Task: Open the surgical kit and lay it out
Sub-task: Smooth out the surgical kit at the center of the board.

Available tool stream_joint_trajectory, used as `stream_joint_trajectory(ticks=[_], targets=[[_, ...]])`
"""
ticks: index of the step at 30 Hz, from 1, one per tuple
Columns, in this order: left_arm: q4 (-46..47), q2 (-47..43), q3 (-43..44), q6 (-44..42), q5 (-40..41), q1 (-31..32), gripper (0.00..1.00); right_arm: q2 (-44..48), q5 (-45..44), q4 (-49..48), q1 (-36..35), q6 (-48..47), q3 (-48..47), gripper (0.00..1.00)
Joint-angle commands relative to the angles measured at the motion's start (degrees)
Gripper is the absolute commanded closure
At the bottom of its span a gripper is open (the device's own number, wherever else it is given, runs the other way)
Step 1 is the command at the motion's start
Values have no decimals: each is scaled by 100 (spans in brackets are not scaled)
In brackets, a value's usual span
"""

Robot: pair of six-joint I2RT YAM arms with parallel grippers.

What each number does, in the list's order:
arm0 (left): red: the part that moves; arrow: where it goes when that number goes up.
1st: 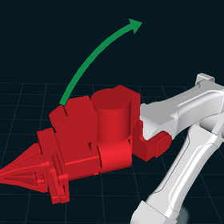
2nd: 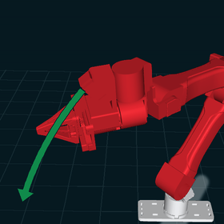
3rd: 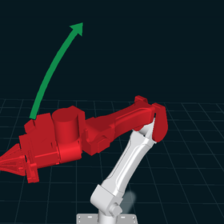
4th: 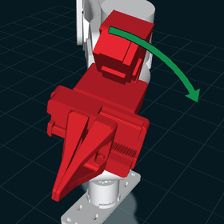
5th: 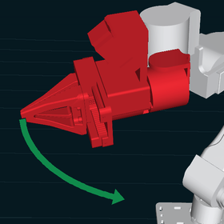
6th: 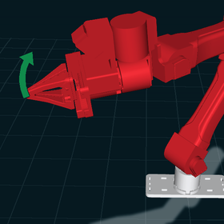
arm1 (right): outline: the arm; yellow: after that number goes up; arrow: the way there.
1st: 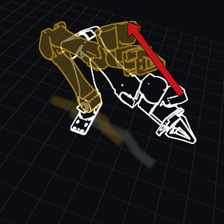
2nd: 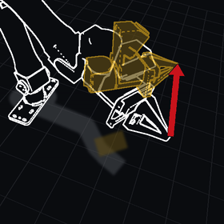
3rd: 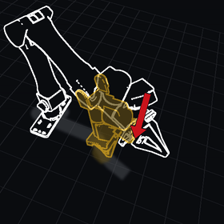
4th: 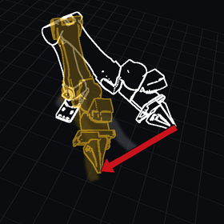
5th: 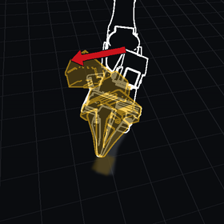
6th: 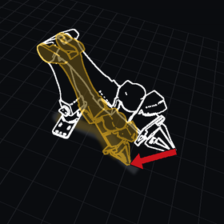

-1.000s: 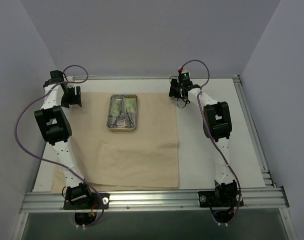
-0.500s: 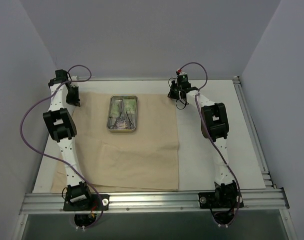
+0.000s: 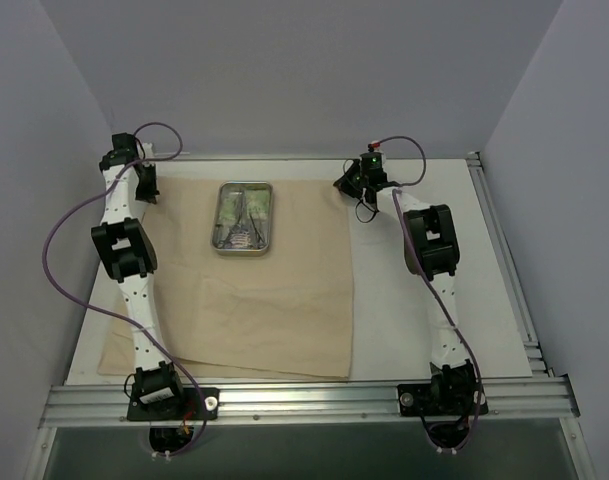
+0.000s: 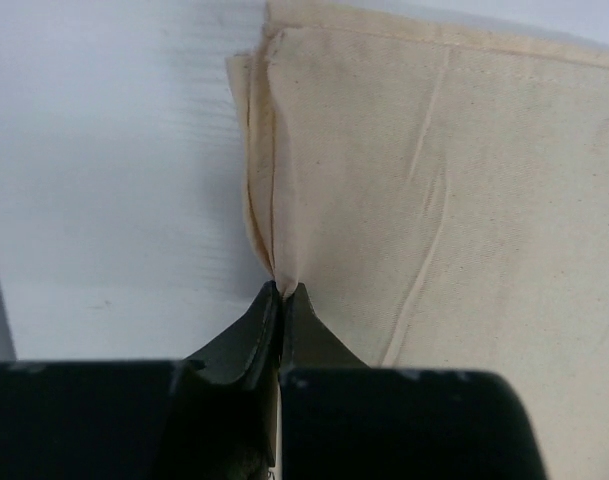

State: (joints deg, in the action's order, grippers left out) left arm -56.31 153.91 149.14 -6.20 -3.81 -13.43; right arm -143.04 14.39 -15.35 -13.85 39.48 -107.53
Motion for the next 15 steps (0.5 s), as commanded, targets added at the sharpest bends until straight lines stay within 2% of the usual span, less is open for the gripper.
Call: stream_joint_trajectory(ticks=[1, 5, 15], targets=[[665, 183, 763, 127, 820, 34, 98, -223, -410, -661, 40, 910, -312, 100], [1060, 175, 863, 250, 1111, -10, 98, -390, -832, -1083, 40, 1395, -496, 100], [1746, 324, 1056, 286, 821, 16, 98, -1340, -1386, -680, -4, 1483, -2315, 100]])
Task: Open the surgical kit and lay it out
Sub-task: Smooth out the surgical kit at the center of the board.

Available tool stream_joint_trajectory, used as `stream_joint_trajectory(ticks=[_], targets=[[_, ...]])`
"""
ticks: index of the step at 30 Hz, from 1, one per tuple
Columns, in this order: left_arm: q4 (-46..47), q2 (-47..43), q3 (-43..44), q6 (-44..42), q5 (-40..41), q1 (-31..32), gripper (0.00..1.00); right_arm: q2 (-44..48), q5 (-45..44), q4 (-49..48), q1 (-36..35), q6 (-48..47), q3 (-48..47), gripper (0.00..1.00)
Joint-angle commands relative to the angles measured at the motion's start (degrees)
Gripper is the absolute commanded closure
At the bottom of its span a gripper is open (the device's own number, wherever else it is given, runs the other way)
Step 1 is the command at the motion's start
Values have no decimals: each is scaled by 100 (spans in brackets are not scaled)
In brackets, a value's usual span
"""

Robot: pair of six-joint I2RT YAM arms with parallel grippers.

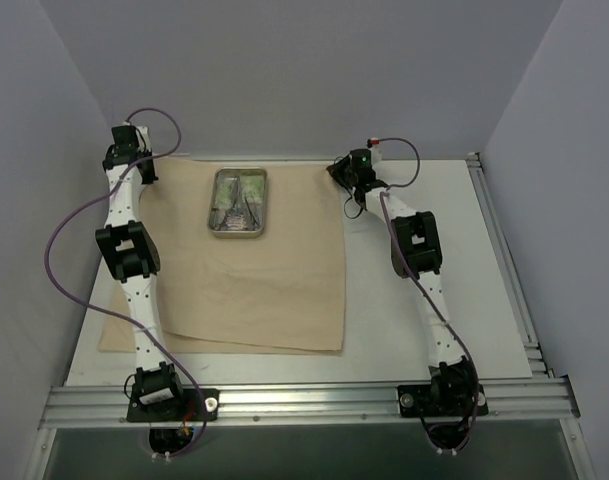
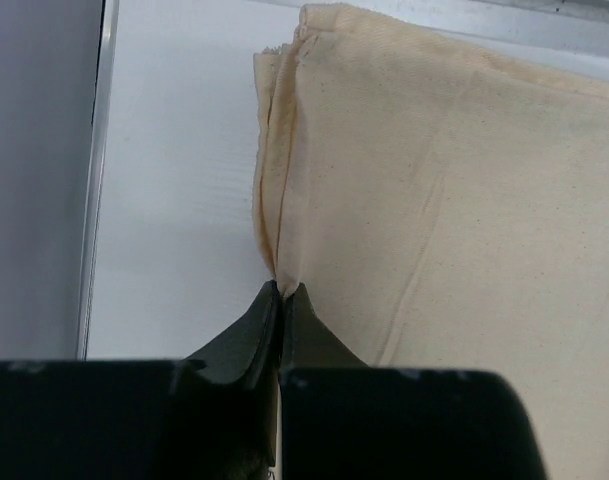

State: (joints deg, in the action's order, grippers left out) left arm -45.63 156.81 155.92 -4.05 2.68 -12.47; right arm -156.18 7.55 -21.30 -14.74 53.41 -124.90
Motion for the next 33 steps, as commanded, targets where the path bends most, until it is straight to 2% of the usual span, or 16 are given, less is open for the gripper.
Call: stream_joint_trajectory(ticks=[1, 2, 3, 4, 5, 6, 7, 9, 12, 14, 15, 17, 20, 24, 29, 33], targets=[[704, 16, 369, 63, 128, -80, 98, -79, -720, -59, 86, 65, -657, 100], [730, -10, 343, 19, -46, -80, 91, -71, -685, -85, 86, 21, -693, 100], [739, -89, 273, -77, -109, -72, 79, -1, -633, -94, 77, -101, -650, 100], [731, -168, 212, -121, -127, -54, 65, 69, -589, -102, 77, -172, -562, 87], [731, -256, 115, -183, -179, -36, 42, 183, -553, -137, 59, -260, -422, 77], [757, -509, -129, -279, -189, -19, 35, 463, -579, -181, 51, -435, -238, 68], [757, -651, -262, -306, -189, -1, 29, 605, -614, -234, 33, -541, 190, 55], [670, -1097, -508, -315, -267, -1, 20, 1043, -693, -279, 7, -787, 553, 48], [302, -1817, -948, -245, -390, 8, 16, 1640, -738, -24, -11, -1270, 1072, 43], [143, -2293, -1527, -227, -505, 8, 16, 2037, -738, -32, -46, -1578, 1730, 43], [177, -2878, -1834, -236, -540, -1, 17, 2500, -920, -67, -107, -1666, 2028, 43], [404, -3566, -3203, -219, -566, -45, 18, 3020, -1115, -260, -221, -1930, 3035, 43], [888, -5269, -4997, -262, -812, -212, 21, 3970, -1440, -489, -441, -2168, 4276, 44], [679, -6519, -6545, -560, -1250, -562, 34, 4779, -1231, -288, -600, -2238, 5122, 44], [-163, -7015, -7645, -991, -2279, -1933, 60, 5281, -949, 81, -881, -2344, 5748, 46], [-307, -6971, -8401, -1510, -2395, -2172, 61, 5422, -677, 293, -925, -2317, 6003, 46]])
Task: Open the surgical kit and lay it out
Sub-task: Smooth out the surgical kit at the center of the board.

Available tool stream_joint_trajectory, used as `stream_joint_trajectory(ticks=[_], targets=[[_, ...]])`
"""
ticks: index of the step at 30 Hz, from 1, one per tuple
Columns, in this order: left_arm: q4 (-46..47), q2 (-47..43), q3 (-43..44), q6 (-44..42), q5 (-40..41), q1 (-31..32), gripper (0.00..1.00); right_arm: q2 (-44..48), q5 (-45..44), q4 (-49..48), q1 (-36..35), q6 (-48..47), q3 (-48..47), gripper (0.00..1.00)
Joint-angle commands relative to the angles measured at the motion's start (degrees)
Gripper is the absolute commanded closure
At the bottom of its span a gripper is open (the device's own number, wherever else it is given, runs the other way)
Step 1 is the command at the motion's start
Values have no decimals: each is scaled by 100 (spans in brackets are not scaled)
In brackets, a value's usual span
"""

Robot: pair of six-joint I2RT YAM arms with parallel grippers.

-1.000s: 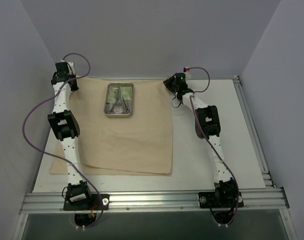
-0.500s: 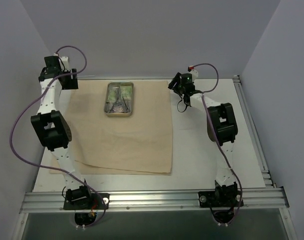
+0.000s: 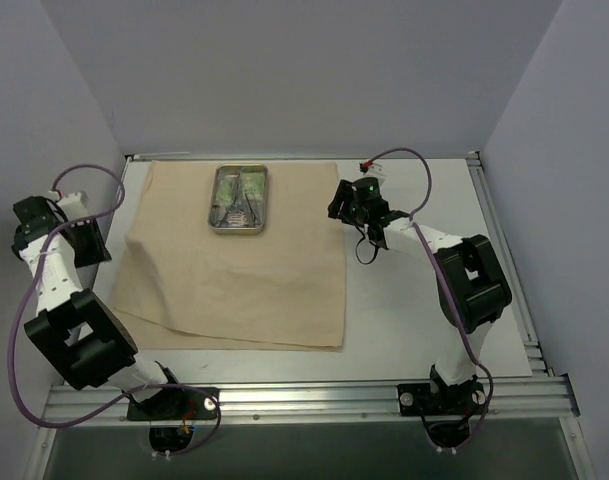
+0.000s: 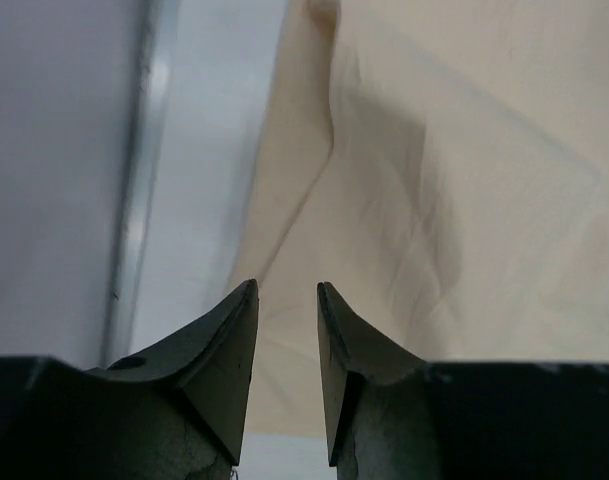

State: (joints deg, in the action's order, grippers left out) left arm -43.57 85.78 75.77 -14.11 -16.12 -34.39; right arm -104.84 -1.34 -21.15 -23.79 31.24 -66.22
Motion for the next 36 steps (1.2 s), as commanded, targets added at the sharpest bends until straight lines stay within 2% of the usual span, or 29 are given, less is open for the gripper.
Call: stream_joint_trajectory(ticks=[1, 4, 8, 15, 30, 32, 33, 36], targets=[[-442, 115, -674, -523, -445, 20, 61, 288, 248, 339, -29, -84, 214, 46], [32, 123, -1141, -523, -103, 20, 58, 253, 275, 366, -82, -40, 311, 46], [437, 561, -1249, -505, 196, 20, 58, 95, 249, 427, -135, -13, 302, 46], [692, 844, -1521, -602, 548, 20, 59, -72, 152, 533, -205, -39, 293, 46], [930, 932, -1794, -742, 1129, 20, 46, -283, 152, 533, -222, -127, 302, 46], [877, 941, -1811, -760, 1041, 20, 50, -300, 152, 515, -214, -127, 328, 46], [851, 941, -1811, -769, 1006, 20, 56, -309, 152, 515, -214, -145, 337, 46], [763, 941, -1811, -786, 865, 20, 67, -300, 152, 524, -214, -162, 329, 46]])
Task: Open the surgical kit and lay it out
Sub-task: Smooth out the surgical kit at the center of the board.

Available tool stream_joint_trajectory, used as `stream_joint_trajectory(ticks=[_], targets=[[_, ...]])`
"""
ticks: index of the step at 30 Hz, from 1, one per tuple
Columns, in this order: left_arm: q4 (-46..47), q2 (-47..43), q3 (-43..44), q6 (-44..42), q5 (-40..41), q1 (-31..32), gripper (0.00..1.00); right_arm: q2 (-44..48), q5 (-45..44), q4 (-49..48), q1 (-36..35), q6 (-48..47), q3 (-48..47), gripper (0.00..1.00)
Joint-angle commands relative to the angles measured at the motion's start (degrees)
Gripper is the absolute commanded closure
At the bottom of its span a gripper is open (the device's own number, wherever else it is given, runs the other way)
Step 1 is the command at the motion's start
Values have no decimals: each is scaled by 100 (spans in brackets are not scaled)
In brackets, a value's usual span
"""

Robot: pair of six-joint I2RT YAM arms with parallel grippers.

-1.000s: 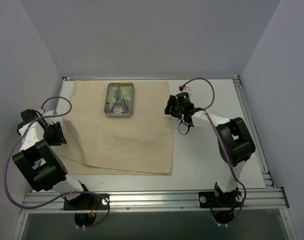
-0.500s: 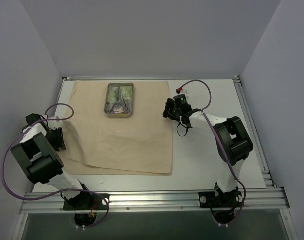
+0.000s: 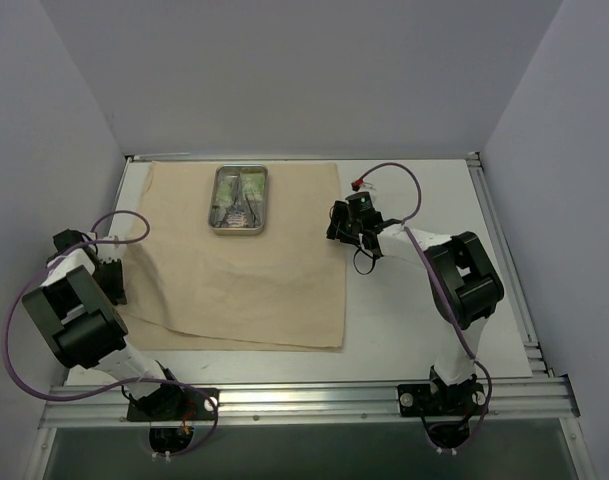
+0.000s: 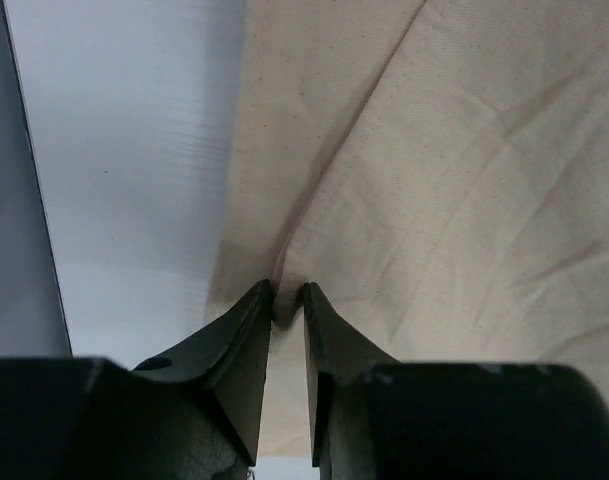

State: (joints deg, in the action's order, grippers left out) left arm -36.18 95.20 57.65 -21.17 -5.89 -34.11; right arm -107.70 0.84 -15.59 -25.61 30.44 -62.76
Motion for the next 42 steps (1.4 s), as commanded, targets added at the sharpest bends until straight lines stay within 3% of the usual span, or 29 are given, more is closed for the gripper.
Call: stream_joint_trajectory(ticks=[1, 9, 18, 24, 30, 39, 40, 42], targets=[[-55, -1, -8, -89, -219, 1, 73, -14, -67, -31, -32, -90, -8, 46], [-388, -335, 80, -142, -281, -8, 98, -67, -67, -40, -32, -108, -34, 46], [-1372, -1099, -60, -993, 253, -236, 98, -181, -67, -75, -41, -91, 18, 46], [-1839, -1425, -359, -1741, 527, -869, 98, -269, -162, -321, -76, -29, 255, 46], [-1936, -1373, -439, -2032, 782, -1238, 98, -147, -312, -199, -111, -152, 308, 46], [-1665, -995, -579, -1988, 747, -1230, 97, 671, -769, 302, -322, -406, 396, 46], [-1620, -968, -588, -1962, 739, -1230, 95, 767, -813, 398, -470, -424, 388, 46], [-1541, -872, -588, -1952, 756, -1230, 81, 873, -831, 461, -655, -494, 379, 46]])
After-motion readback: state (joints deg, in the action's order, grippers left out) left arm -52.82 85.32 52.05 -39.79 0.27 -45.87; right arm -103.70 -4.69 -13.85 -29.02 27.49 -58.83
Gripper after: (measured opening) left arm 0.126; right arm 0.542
